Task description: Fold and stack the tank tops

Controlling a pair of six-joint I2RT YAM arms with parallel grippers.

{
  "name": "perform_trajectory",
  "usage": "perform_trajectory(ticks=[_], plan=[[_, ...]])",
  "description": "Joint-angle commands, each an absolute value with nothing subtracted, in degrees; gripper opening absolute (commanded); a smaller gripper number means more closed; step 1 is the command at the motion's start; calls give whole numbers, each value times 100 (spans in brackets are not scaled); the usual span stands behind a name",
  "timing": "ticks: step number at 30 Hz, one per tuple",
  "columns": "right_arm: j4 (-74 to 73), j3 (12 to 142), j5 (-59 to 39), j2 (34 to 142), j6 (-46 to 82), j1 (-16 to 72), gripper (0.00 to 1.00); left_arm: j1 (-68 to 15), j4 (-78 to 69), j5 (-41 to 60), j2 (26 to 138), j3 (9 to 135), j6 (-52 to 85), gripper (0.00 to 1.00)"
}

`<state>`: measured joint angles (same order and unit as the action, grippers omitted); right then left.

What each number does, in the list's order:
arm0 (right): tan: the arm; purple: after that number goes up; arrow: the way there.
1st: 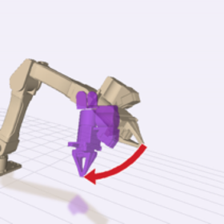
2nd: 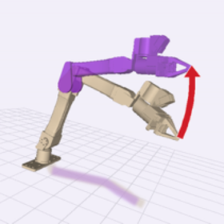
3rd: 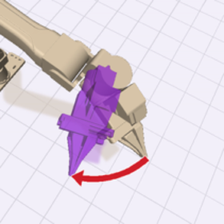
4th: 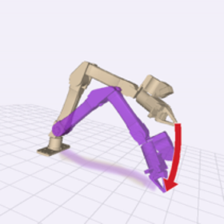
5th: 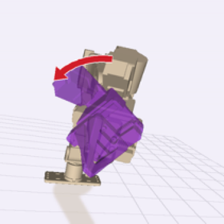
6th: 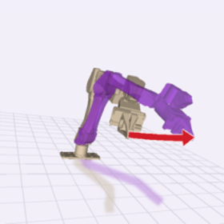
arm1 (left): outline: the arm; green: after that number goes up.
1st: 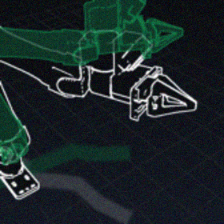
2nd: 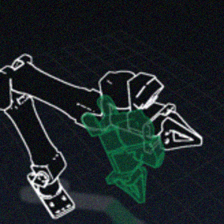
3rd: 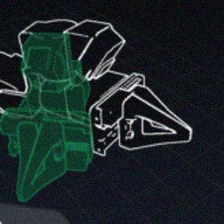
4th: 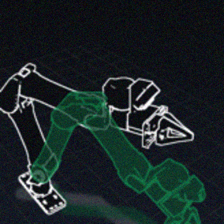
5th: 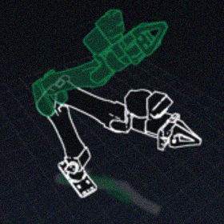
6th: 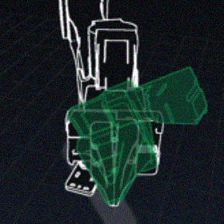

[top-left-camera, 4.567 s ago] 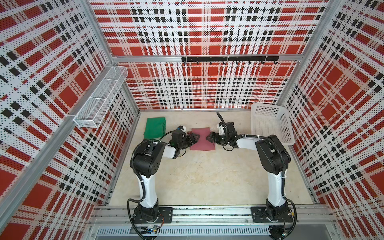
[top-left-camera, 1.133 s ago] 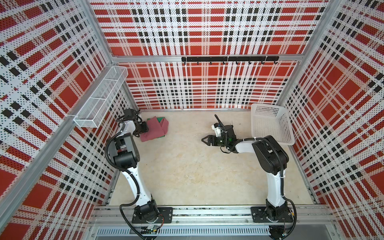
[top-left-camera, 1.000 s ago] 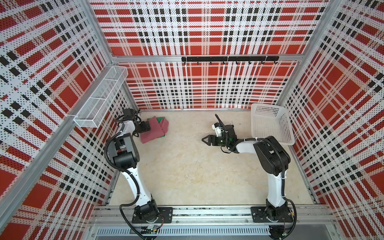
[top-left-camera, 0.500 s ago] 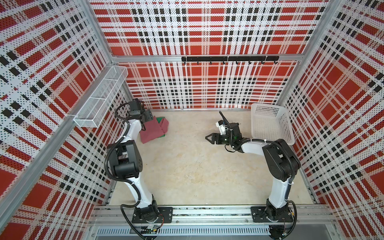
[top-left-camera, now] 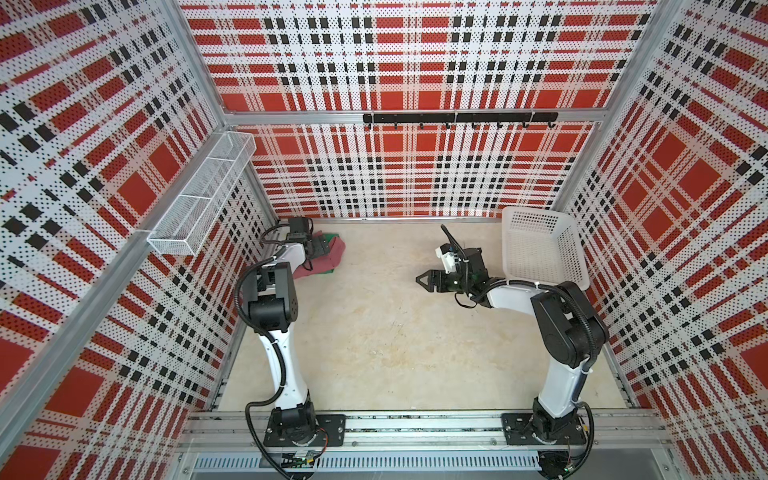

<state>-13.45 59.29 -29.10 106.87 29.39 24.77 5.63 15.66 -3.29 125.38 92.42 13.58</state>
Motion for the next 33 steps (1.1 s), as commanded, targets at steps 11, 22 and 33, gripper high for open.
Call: perform_trajectory(ticks=[11, 22, 33], plan=[[-361, 5272, -84, 8696, 1180, 2276, 100, -32, 939, -2041, 10592, 8383, 512, 98], [-2445, 2712, 2355, 7686, 651, 1261, 100, -536, -2056, -2911, 7516, 3708, 922, 98], [-5430, 1962, 2546, 8297, 30, 1046, 100, -740, -4373, -2822, 8628, 2717, 460, 98]])
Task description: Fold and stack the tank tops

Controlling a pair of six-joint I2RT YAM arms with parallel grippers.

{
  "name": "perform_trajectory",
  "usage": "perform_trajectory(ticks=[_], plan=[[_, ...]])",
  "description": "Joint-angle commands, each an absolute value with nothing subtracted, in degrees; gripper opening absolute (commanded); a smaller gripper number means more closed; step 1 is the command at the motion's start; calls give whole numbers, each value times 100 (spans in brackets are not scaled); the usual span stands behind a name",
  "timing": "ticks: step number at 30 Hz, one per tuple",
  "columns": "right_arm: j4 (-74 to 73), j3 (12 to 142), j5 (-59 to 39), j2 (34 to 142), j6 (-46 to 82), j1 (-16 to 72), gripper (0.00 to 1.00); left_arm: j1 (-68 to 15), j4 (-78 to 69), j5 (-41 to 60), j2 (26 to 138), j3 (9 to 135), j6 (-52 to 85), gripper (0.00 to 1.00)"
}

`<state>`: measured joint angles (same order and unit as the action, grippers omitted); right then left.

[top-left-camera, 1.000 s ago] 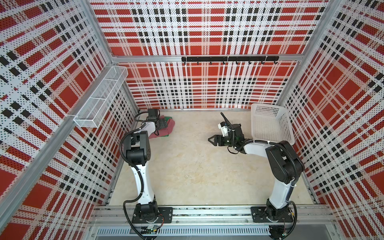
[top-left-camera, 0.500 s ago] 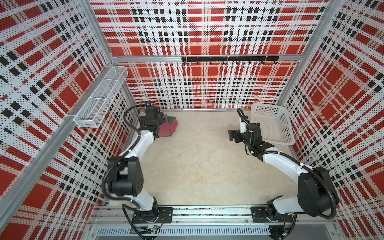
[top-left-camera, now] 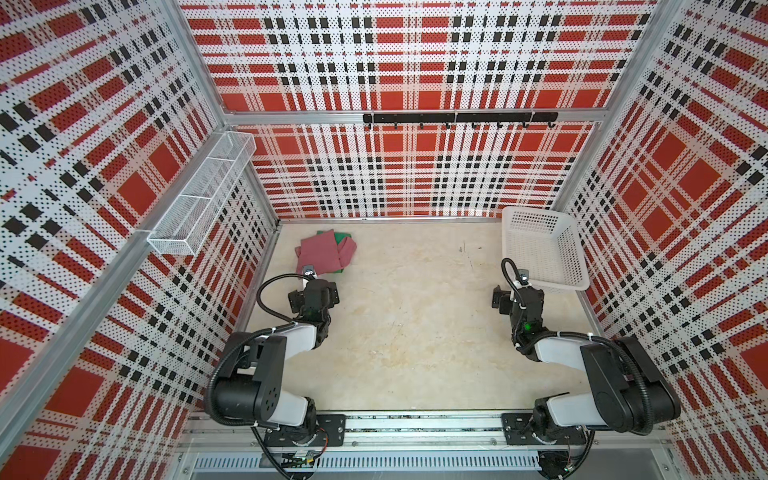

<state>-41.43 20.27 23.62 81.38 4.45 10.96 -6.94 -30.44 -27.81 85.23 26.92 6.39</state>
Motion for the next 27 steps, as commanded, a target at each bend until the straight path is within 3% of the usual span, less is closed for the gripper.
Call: perform_trajectory(ticks=[1, 3, 5, 8, 10, 18, 27], plan=[[-5624, 1902, 2522, 8377, -35, 1029, 100, -728, -4631, -2631, 8704, 2689, 353, 98], [-6727, 1692, 2285, 8898, -75, 850, 100, -715, -4689, -2859, 8905, 2852, 204, 98], [-6174, 1685, 1946, 8615, 339, 578, 100, -607, -4977, -2736, 8912, 2748, 29, 98], [-7418, 1392, 1740, 9164, 396, 387, 100, -98, -5670, -1959, 8930, 2431, 323, 98], [-6456, 1625, 1613, 8866, 517, 363, 100, -18, -5882, -1887, 8840, 2242, 394, 98], [-6769, 1547, 1636, 8957, 526, 326, 100, -150, -8228, -2398, 9052, 1124, 382, 98], [-6795, 1573, 1700, 8997, 501, 338, 100, -218, -8209, -2487, 9037, 1116, 338, 98]])
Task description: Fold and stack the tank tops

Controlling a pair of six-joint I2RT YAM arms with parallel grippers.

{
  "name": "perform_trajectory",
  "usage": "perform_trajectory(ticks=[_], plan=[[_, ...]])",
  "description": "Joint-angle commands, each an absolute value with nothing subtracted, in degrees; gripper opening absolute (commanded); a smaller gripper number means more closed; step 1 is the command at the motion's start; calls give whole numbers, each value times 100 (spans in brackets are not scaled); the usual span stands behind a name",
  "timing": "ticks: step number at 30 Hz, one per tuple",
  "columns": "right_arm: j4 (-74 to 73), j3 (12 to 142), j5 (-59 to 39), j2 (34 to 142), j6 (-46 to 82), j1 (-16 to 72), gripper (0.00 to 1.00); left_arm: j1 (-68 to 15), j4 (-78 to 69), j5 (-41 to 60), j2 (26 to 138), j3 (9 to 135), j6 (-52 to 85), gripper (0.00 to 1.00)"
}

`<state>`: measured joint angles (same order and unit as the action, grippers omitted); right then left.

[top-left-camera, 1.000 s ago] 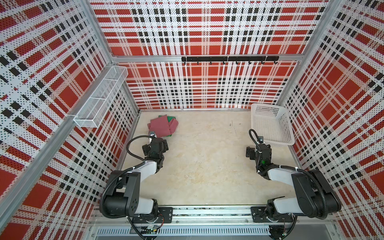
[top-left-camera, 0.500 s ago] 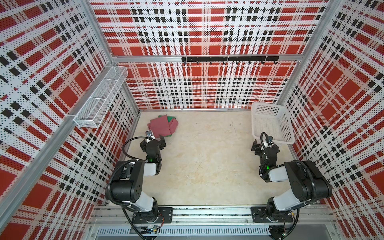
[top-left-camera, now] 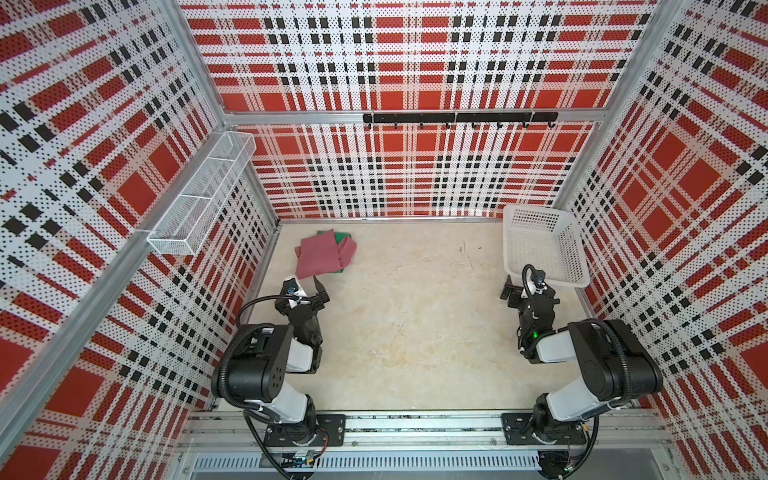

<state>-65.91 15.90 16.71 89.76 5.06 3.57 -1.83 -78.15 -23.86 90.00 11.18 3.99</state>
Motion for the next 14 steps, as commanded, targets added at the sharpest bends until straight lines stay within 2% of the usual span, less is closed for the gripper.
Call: perform_trajectory(ticks=[1, 14], plan=[[-6833, 1573, 1696, 9008, 494, 334, 100, -218, -8209, -2487, 9035, 1116, 343, 98], [-6858, 1553, 1756, 9014, 504, 342, 100, -209, -8209, -2487, 9036, 1116, 343, 98]])
